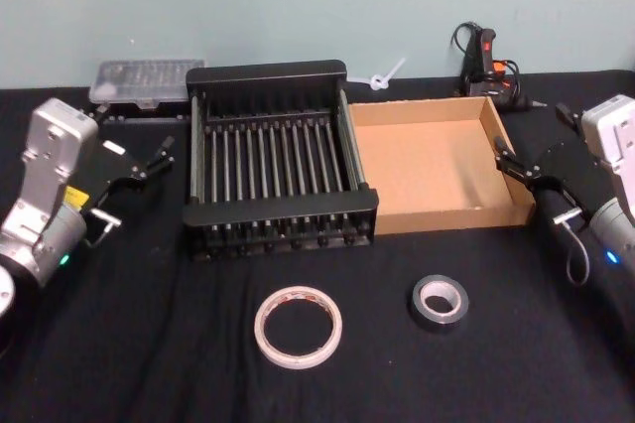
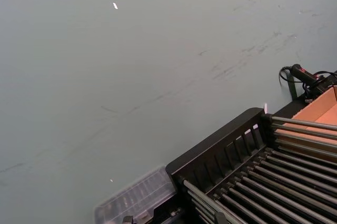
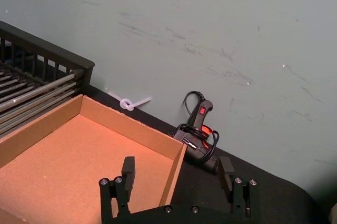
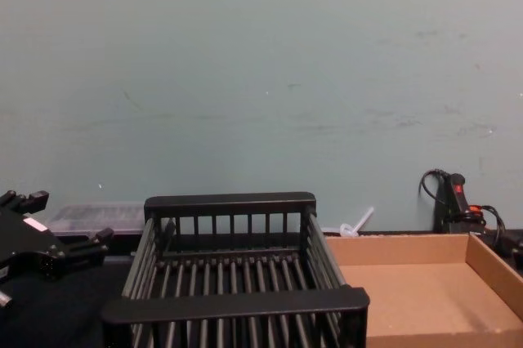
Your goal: Pick up the white tape and place it into the black box , Pick up the silver tape and place it into the brown box.
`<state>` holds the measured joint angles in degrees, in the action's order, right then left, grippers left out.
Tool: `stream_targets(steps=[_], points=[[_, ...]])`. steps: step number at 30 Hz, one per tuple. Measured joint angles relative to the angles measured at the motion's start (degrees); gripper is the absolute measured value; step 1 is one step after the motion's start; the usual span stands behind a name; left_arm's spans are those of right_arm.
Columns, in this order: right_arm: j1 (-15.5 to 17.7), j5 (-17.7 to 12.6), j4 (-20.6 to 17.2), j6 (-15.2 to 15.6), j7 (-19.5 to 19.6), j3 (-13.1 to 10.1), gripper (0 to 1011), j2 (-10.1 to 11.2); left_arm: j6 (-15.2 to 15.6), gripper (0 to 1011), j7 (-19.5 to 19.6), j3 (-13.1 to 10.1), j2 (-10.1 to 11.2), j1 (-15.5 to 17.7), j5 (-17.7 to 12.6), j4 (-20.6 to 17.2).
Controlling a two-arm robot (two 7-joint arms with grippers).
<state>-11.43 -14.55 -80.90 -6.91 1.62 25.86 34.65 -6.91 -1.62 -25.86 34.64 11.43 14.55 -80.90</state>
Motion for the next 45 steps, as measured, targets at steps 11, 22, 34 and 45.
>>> stream_targets(steps=[11, 22, 34, 45], points=[[1.3, -0.3, -2.0, 0.6, -1.6, -1.2, 1002, -0.4, 0.0, 1001, 0.0, 0.0, 0.0, 0.0, 0.0, 0.0], [6.2, -2.9, -8.1, 3.8, -3.6, -3.7, 1000, 0.2, 0.0, 1001, 0.0, 0.0, 0.0, 0.0, 0.0, 0.0], [11.7, -6.2, -14.7, 7.6, -6.9, -5.7, 1002, 1.2, 0.0, 1001, 0.0, 0.0, 0.0, 0.0, 0.0, 0.0], [15.7, -9.1, -19.3, 13.5, -10.6, -6.7, 1000, 1.9, 0.0, 1001, 0.0, 0.0, 0.0, 0.0, 0.0, 0.0]])
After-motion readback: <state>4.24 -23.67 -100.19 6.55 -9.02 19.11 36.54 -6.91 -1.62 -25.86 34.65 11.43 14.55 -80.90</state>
